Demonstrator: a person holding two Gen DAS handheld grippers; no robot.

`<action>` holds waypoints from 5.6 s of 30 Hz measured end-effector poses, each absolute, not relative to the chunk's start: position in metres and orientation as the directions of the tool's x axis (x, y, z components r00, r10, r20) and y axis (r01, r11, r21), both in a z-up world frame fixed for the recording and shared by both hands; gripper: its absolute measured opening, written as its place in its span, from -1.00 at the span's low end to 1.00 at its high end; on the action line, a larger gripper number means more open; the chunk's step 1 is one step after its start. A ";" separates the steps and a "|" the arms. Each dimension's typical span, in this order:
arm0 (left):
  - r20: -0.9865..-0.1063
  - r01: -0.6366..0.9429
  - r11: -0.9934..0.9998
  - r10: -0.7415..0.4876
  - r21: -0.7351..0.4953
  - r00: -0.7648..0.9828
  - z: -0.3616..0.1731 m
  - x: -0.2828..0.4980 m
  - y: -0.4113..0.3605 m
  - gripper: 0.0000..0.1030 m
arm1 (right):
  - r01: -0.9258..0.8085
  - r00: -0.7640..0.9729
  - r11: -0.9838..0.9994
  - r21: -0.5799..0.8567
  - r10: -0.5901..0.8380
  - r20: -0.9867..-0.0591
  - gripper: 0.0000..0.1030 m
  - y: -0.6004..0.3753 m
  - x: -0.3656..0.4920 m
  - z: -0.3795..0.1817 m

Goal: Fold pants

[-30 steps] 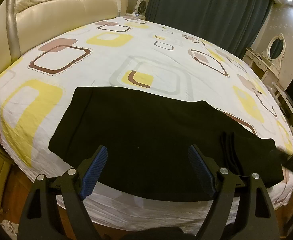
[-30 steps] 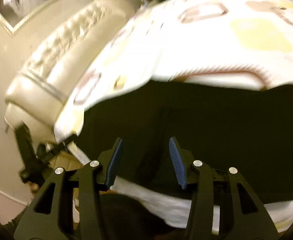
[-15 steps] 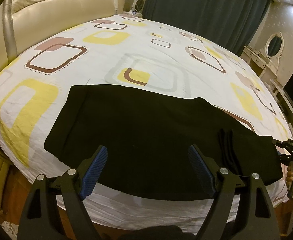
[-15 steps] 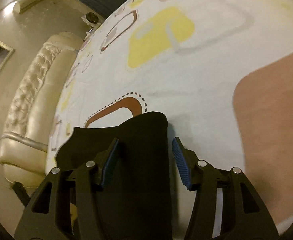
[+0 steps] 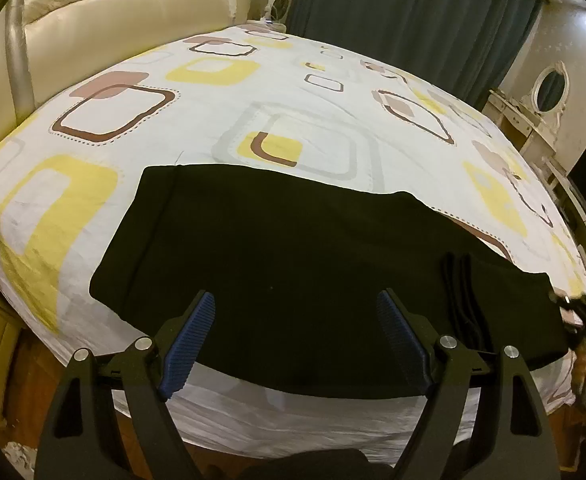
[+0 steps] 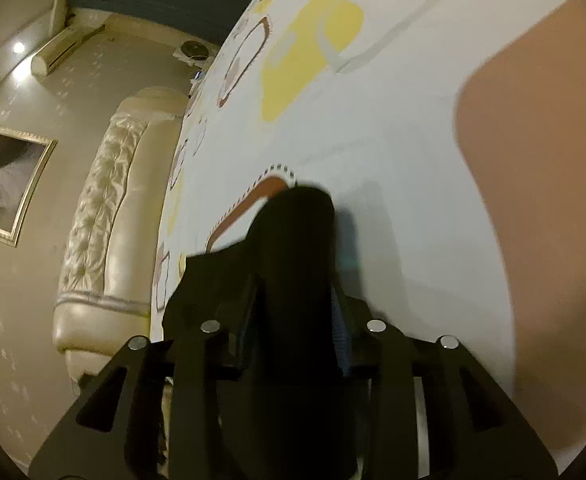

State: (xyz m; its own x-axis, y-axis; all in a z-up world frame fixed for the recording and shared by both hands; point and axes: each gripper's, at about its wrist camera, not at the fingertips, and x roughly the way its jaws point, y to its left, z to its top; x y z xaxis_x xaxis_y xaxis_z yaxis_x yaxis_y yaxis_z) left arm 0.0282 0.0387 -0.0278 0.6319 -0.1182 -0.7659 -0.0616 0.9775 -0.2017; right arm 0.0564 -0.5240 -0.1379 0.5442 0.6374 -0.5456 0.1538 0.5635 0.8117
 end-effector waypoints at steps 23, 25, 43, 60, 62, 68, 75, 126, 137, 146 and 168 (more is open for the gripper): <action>-0.770 -0.072 0.972 -0.131 -0.224 0.624 -0.029 0.030 0.048 0.59 | 0.058 0.619 0.651 0.757 0.572 -0.538 -0.07 -0.490 -0.009 -0.076; -0.769 -0.071 0.971 -0.135 -0.228 0.625 -0.029 0.030 0.052 0.59 | 0.028 0.580 0.660 0.751 0.601 -0.550 -0.07 -0.470 -0.003 -0.081; -0.703 -0.195 0.754 -0.440 -0.627 0.558 -0.095 0.080 0.230 0.50 | 0.041 0.486 0.720 0.693 0.592 -0.643 0.23 -0.444 0.004 -0.119; -0.679 -0.082 0.747 -0.547 -0.660 0.490 -0.094 0.102 0.196 -0.70 | -0.003 0.527 0.715 0.699 0.595 -0.607 0.62 -0.436 0.000 -0.114; -0.691 -0.067 0.773 -0.520 -0.630 0.503 -0.076 0.100 0.187 -0.71 | -0.002 0.535 0.702 0.713 0.602 -0.592 0.63 -0.438 -0.001 -0.113; -0.723 -0.020 0.849 -0.436 -0.527 0.535 -0.022 0.093 0.149 -0.71 | 0.009 0.550 0.661 0.750 0.624 -0.556 0.83 -0.441 -0.001 -0.113; -0.744 0.060 0.924 -0.341 -0.377 0.574 0.024 0.085 0.088 -0.71 | -0.016 0.554 0.681 0.732 0.615 -0.561 0.92 -0.433 -0.002 -0.112; -0.831 0.442 0.889 -0.154 0.120 0.535 -0.058 0.058 -0.260 -0.71 | 0.036 0.619 0.450 0.892 0.691 -0.373 0.93 -0.459 -0.009 -0.132; -0.807 0.504 0.846 -0.169 0.176 0.566 -0.061 0.043 -0.274 -0.43 | 0.038 0.626 0.438 0.898 0.690 -0.363 0.93 -0.460 -0.010 -0.134; -0.727 0.459 0.888 -0.305 0.016 0.616 0.001 0.007 -0.211 0.45 | 0.035 0.615 0.426 0.904 0.703 -0.355 0.92 -0.463 -0.007 -0.136; -0.787 0.139 0.983 -0.178 -0.118 0.591 -0.032 0.023 -0.038 0.55 | 0.074 0.401 0.642 0.763 0.682 -0.612 -0.75 -0.395 0.060 -0.130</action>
State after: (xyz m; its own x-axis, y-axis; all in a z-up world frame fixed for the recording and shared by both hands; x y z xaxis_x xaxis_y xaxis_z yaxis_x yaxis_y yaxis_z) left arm 0.0232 -0.0378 -0.0324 0.5906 -0.1776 -0.7872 0.1385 0.9833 -0.1179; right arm 0.0599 -0.3953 -0.1298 0.4006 0.6816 -0.6123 0.0743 0.6419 0.7632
